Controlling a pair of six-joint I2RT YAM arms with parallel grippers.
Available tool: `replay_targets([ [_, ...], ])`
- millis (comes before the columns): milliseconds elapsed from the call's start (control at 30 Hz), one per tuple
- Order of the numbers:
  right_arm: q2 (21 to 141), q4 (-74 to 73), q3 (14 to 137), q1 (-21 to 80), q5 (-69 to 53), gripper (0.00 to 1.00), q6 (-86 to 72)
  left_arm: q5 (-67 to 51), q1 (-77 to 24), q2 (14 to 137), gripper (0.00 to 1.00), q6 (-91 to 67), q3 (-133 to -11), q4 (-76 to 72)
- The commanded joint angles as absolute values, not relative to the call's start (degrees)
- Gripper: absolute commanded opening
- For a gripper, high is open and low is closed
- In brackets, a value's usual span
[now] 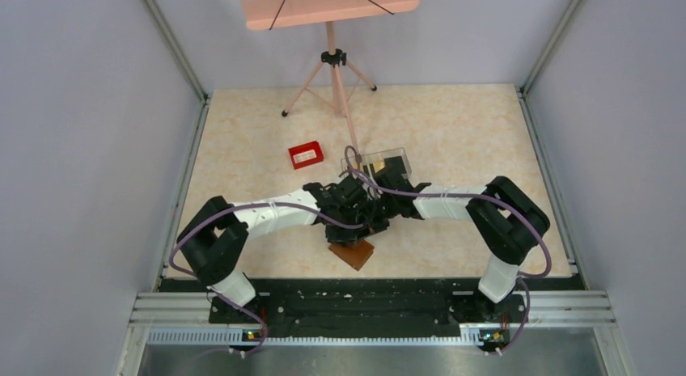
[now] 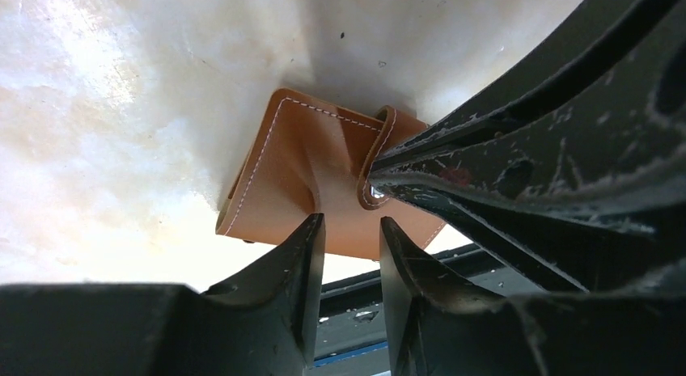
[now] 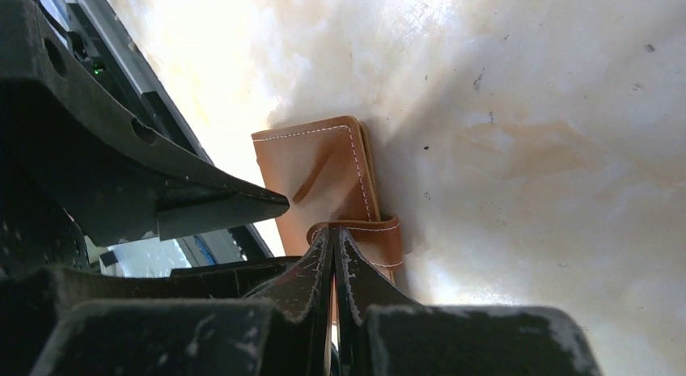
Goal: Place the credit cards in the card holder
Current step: Close the card holder at the center of the board.
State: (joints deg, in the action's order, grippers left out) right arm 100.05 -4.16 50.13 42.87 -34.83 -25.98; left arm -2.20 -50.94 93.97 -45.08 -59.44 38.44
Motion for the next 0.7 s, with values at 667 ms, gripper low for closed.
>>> replay_targets([
  [667, 102.45, -8.77, 52.43, 44.3, -34.14, 0.0, -24.59, -7.62, -47.36, 88.96, 0.32, -45.18, -55.04, 28.69],
])
